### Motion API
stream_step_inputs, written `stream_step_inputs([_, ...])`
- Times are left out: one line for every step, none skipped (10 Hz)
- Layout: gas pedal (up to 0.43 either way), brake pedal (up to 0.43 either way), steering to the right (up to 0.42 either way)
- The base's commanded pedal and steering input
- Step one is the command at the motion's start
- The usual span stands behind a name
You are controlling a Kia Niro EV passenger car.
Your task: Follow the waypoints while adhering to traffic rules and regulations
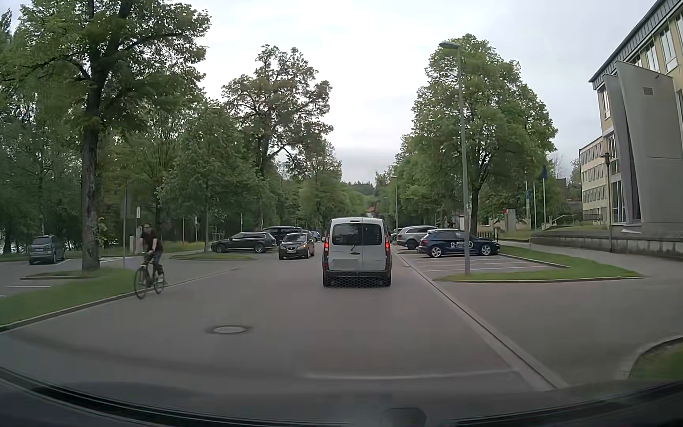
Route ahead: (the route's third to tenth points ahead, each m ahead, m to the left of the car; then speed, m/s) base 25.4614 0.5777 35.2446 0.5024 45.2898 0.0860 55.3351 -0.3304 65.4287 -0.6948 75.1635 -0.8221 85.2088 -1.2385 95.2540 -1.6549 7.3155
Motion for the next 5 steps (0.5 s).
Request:
stream_step_inputs([0.059, 0.0, -0.004])
stream_step_inputs([0.059, 0.0, -0.003])
stream_step_inputs([0.067, 0.0, -0.003])
stream_step_inputs([0.067, 0.0, -0.003])
stream_step_inputs([0.079, 0.0, -0.003])
